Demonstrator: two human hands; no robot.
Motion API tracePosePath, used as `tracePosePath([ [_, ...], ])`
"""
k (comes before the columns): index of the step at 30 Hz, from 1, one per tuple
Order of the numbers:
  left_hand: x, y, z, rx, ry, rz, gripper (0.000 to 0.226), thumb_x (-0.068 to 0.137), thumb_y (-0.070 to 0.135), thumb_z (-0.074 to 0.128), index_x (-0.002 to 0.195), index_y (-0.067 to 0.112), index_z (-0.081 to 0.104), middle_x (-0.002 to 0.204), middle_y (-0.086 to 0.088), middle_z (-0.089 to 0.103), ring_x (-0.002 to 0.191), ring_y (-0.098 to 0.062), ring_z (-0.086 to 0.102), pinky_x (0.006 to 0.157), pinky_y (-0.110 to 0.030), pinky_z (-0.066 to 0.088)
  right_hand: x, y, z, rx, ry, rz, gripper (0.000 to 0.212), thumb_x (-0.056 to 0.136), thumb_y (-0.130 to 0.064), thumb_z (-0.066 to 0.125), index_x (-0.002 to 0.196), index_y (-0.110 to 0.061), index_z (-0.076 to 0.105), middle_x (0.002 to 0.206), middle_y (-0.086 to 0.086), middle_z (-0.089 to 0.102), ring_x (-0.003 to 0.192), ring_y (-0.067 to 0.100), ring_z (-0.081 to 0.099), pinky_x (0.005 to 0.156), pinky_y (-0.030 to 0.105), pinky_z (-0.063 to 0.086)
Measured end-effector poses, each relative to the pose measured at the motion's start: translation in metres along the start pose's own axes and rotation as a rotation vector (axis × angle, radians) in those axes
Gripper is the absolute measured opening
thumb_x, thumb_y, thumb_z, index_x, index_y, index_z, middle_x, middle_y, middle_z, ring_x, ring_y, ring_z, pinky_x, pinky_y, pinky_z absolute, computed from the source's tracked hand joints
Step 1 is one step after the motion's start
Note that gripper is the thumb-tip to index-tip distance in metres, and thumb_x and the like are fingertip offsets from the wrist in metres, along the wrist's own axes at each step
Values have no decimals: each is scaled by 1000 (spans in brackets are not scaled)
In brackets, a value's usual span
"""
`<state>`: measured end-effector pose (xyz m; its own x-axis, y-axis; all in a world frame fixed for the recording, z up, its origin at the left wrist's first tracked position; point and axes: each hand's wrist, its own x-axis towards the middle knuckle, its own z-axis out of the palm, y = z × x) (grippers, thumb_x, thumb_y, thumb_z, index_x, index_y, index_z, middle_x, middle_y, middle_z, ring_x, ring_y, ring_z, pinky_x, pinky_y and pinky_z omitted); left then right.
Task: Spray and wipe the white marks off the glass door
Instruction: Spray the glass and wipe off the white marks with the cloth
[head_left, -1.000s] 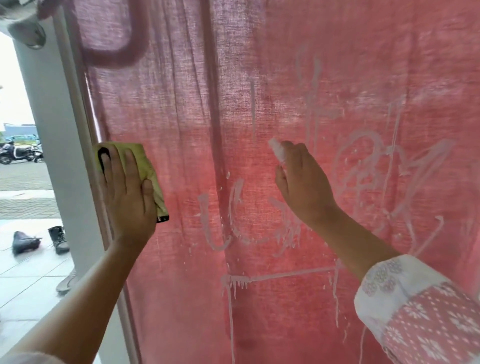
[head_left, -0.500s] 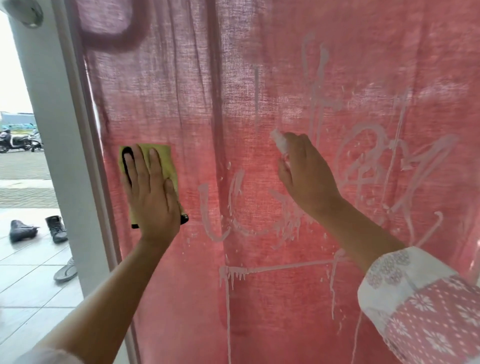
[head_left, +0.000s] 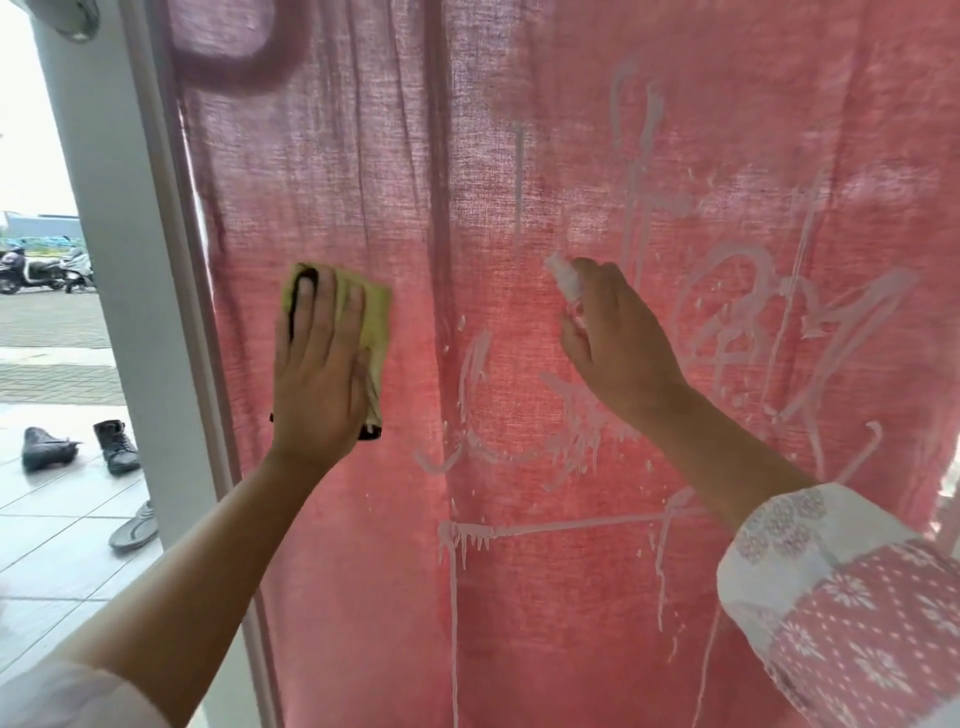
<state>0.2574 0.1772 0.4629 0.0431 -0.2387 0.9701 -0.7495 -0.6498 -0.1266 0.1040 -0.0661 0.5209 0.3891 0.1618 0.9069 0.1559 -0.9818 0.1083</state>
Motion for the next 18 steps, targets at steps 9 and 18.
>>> tracePosePath([
  [9,-43,-4,4,-61,-15,-8,51,99,15,34,146,-3,26,154,-26,19,146,-39,9,118,-54,10,-3,-41,2,137,-21,60,69,86,-5,57,148,-19,30,85,4,48,60,20,49,52,36,51],
  [18,-15,-45,-27,-13,-89,27,53,102,23,28,149,-1,21,156,-24,14,147,-34,4,119,-50,9,-20,-54,21,205,-56,164,57,87,-6,56,141,-14,40,92,10,56,60,24,56,53,41,54],
])
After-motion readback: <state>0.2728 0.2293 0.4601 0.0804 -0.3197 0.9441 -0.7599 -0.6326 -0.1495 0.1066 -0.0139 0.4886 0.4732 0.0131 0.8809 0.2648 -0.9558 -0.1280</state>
